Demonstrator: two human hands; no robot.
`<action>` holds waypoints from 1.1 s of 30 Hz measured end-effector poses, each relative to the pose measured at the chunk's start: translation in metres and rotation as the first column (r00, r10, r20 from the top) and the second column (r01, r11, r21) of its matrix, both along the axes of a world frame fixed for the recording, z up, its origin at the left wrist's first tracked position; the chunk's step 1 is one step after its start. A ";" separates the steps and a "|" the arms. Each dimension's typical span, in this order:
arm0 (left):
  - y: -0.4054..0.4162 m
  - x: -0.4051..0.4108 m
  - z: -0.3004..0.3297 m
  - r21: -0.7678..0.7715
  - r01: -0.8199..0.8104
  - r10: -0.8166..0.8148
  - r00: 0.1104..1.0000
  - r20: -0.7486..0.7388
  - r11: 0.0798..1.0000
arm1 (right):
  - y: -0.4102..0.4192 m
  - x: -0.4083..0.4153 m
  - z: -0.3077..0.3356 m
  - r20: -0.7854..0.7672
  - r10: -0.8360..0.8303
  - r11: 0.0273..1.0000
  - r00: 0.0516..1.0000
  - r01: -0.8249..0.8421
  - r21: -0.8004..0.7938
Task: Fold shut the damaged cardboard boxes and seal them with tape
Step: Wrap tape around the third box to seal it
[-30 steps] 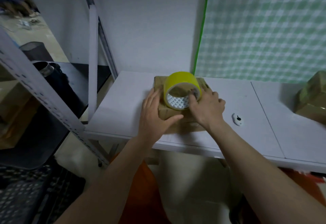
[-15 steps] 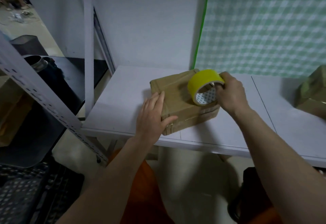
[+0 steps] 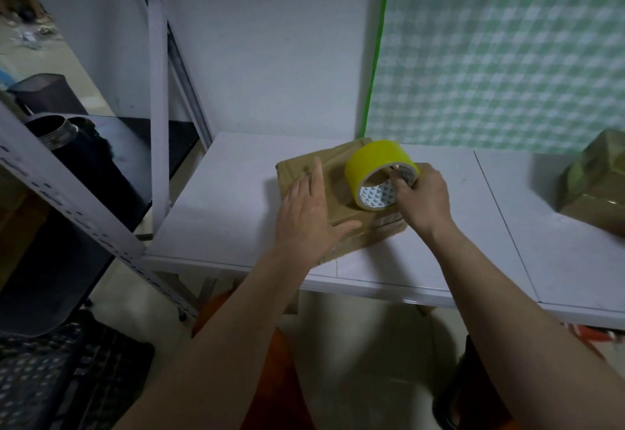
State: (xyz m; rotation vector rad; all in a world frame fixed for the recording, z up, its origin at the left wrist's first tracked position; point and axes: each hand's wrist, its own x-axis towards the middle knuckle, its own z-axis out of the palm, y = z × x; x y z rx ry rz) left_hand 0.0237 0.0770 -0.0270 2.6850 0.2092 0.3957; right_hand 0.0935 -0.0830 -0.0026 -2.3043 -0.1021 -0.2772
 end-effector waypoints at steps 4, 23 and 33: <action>-0.001 -0.001 -0.001 -0.016 -0.026 0.027 0.999 0.020 1.000 | -0.001 0.003 0.007 0.019 0.027 1.000 0.999 -0.027 -0.002; -0.022 0.019 0.008 0.104 0.014 -0.010 0.999 -0.038 0.994 | -0.020 0.022 0.000 -0.078 -0.128 0.950 0.989 0.145 0.278; -0.019 0.012 0.007 0.067 0.019 -0.018 0.999 -0.028 0.998 | -0.042 0.035 0.029 0.199 -0.065 0.998 0.978 0.063 0.015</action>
